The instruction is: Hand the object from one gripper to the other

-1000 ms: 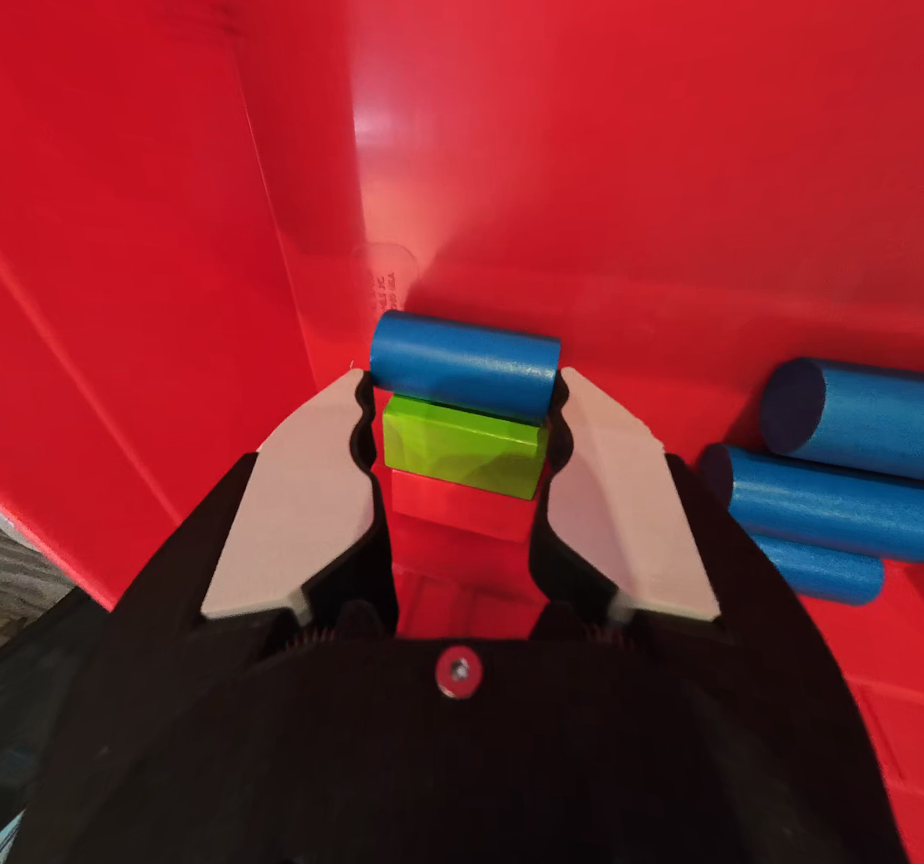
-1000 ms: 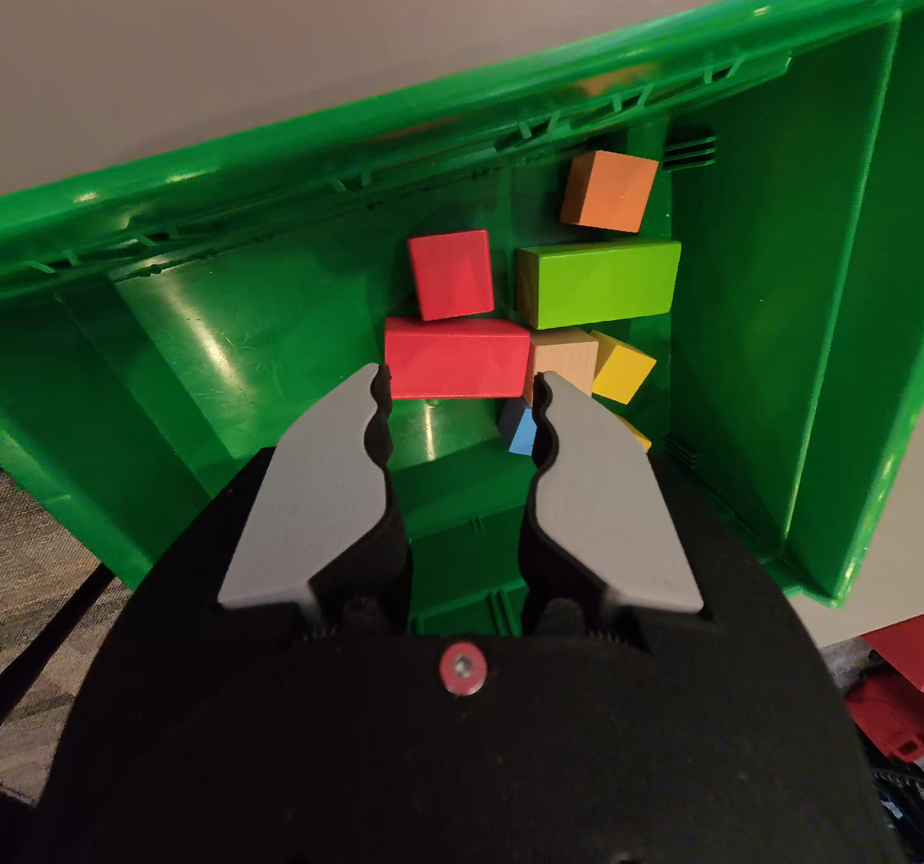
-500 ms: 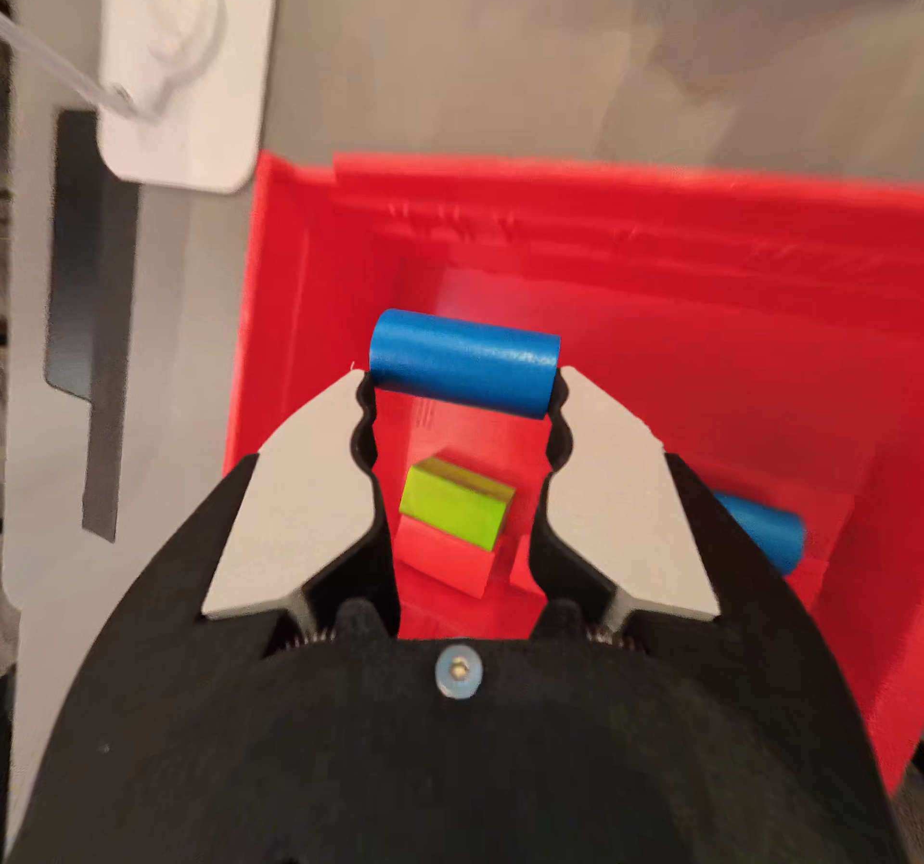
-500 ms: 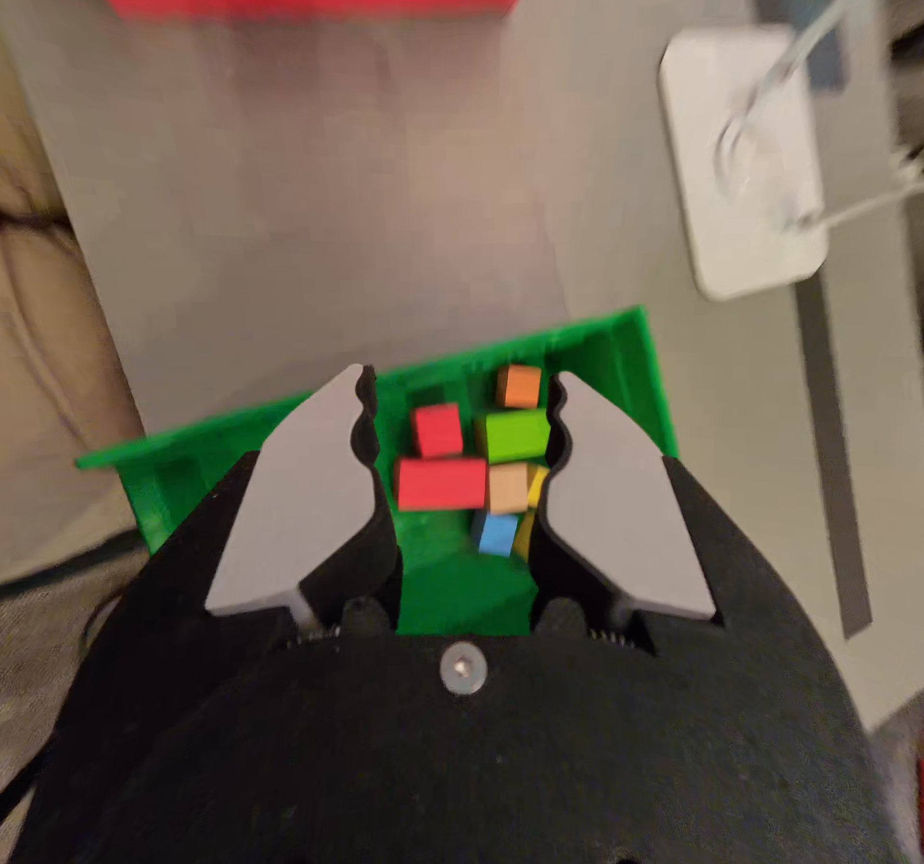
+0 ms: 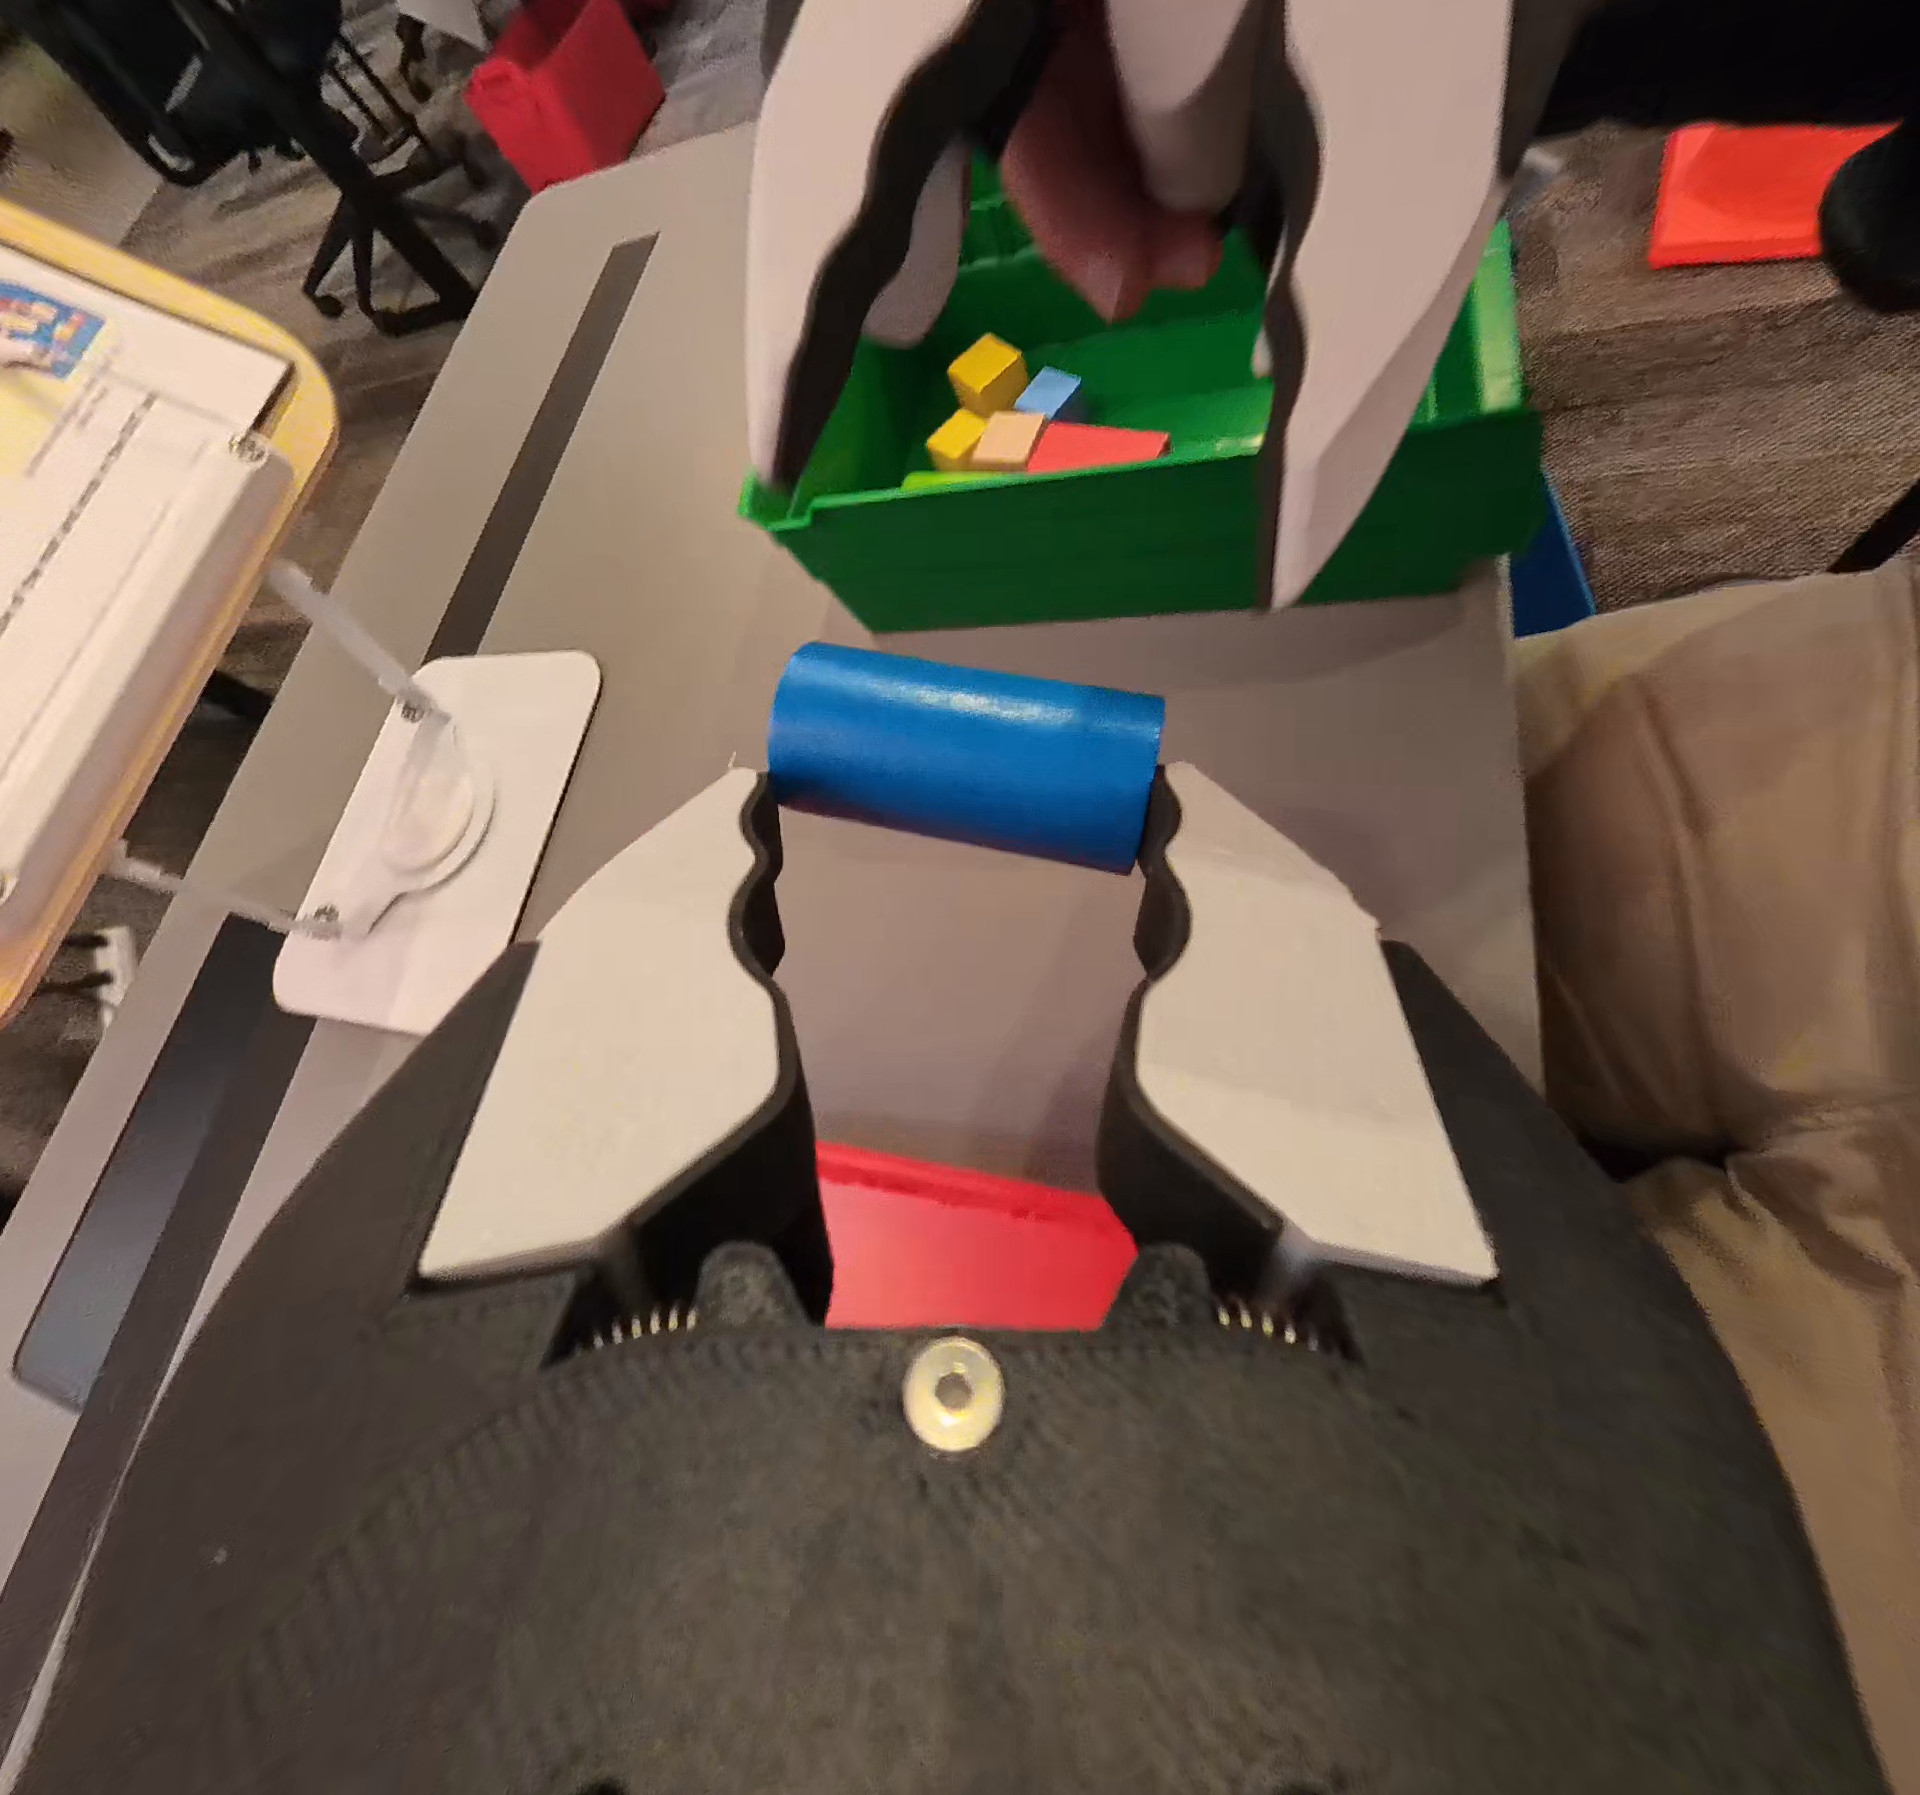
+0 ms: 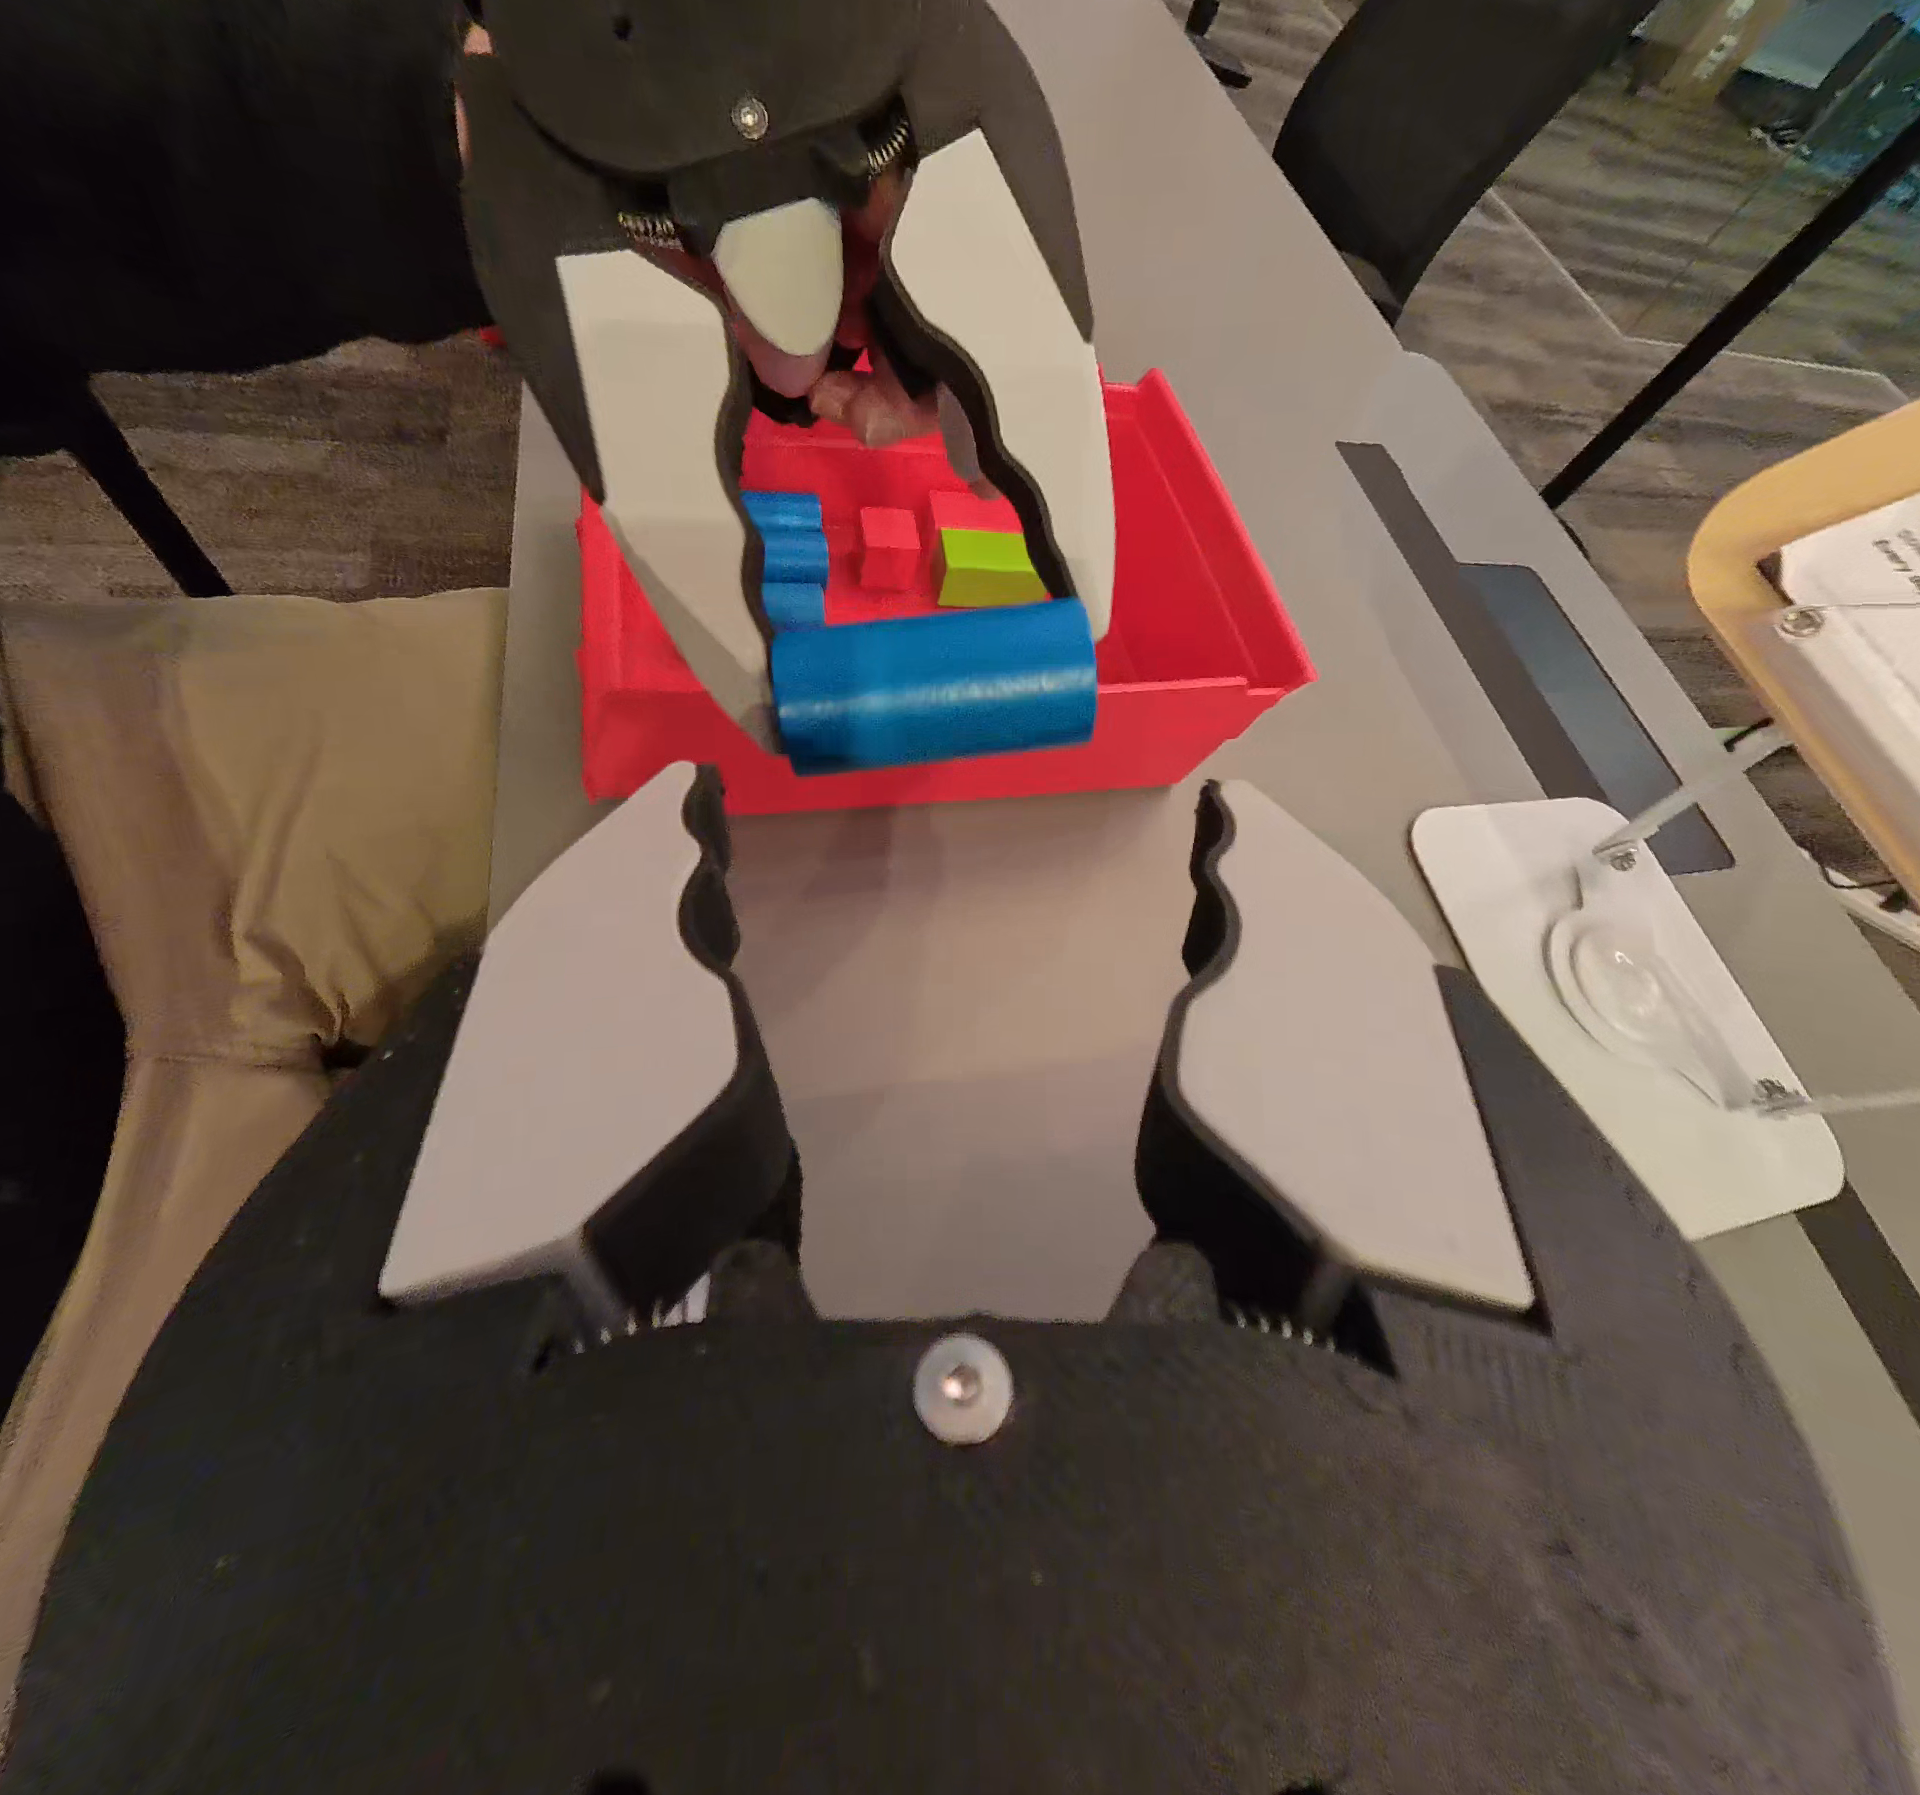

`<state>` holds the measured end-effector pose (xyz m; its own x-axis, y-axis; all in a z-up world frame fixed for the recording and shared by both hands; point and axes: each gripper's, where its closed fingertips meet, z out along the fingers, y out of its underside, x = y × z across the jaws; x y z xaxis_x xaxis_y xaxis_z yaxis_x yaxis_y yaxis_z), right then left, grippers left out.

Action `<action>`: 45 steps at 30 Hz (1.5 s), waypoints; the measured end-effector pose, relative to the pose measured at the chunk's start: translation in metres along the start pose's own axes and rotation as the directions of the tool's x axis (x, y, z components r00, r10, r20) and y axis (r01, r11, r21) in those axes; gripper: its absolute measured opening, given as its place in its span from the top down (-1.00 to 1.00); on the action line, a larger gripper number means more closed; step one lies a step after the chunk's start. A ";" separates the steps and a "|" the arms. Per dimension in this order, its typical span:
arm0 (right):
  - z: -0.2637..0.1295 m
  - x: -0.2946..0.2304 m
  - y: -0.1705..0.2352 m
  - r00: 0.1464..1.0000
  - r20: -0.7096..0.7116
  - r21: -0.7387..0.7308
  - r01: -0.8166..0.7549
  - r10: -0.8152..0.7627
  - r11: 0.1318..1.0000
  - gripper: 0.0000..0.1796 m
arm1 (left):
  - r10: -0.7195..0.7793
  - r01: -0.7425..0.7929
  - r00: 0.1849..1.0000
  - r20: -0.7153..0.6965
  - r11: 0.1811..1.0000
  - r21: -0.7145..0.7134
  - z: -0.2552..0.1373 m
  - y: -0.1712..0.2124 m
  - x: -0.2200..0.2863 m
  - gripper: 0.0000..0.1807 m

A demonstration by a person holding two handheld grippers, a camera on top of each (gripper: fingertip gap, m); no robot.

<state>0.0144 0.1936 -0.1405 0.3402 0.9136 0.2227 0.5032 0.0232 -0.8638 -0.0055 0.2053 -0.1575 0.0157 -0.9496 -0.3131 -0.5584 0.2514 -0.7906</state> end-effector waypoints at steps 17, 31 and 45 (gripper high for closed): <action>-0.003 -0.022 -0.003 0.992 0.115 0.062 0.040 -0.047 0.997 0.28 | 0.052 -0.049 0.998 -0.048 0.997 0.063 0.006 -0.025 0.025 0.27; -0.007 -0.024 -0.008 0.990 0.139 0.105 0.022 -0.036 0.994 0.29 | 0.036 -0.029 0.997 -0.070 0.995 0.094 0.002 -0.031 0.027 0.27; -0.042 0.002 -0.008 0.996 0.093 0.115 -0.018 0.007 0.993 0.29 | -0.001 0.007 0.999 -0.042 0.991 0.135 -0.010 -0.035 0.013 0.28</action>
<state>0.0442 0.1785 -0.1143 0.2682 0.9476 0.1736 0.4024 0.0535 -0.9139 0.0059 0.1819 -0.1284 -0.0182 -0.9569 -0.2899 -0.4408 0.2679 -0.8567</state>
